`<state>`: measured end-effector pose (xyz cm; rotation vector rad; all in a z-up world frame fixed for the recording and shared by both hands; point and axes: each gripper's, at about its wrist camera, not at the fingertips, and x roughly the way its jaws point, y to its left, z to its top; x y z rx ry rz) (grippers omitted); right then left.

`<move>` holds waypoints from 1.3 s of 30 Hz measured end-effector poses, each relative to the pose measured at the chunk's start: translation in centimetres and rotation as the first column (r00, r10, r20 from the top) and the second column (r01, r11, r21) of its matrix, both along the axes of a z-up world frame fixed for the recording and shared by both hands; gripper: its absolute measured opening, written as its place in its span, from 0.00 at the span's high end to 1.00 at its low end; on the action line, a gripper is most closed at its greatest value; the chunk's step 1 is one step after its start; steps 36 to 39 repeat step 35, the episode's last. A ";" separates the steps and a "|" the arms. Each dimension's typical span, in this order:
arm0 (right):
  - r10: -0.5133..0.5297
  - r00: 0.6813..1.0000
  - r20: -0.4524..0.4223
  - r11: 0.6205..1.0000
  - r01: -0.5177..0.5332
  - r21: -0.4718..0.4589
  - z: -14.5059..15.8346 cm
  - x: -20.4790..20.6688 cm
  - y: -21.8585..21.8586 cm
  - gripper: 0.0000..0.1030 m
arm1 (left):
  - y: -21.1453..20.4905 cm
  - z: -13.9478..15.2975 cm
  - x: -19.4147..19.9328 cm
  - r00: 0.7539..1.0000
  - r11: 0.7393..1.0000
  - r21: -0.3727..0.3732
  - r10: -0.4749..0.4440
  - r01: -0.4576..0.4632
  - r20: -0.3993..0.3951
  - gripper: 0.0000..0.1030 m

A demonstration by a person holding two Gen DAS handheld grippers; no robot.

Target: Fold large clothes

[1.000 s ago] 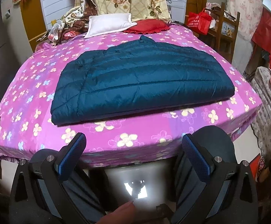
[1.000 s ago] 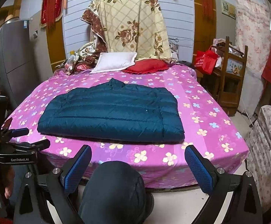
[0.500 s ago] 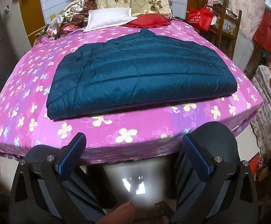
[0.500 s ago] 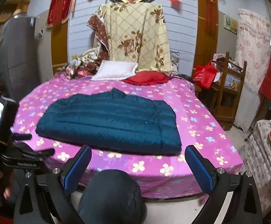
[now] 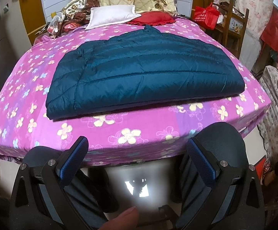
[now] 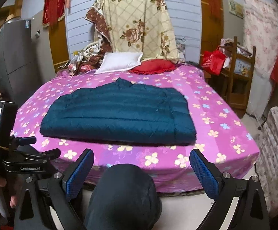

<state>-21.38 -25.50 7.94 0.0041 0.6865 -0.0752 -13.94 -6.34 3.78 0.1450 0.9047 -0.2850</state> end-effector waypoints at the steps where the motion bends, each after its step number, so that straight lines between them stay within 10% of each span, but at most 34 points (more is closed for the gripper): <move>1: -0.002 1.000 0.000 1.000 0.002 0.004 -0.1 0.0 -0.1 0.04 | 0.0 0.0 0.0 1.000 1.000 -0.001 -0.001 0.001 -0.001 0.00; 39: 0.004 1.000 -0.025 1.000 -0.004 -0.014 -0.2 0.6 -0.1 0.04 | 0.0 -0.4 0.4 1.000 1.000 0.002 0.005 -0.005 0.000 0.00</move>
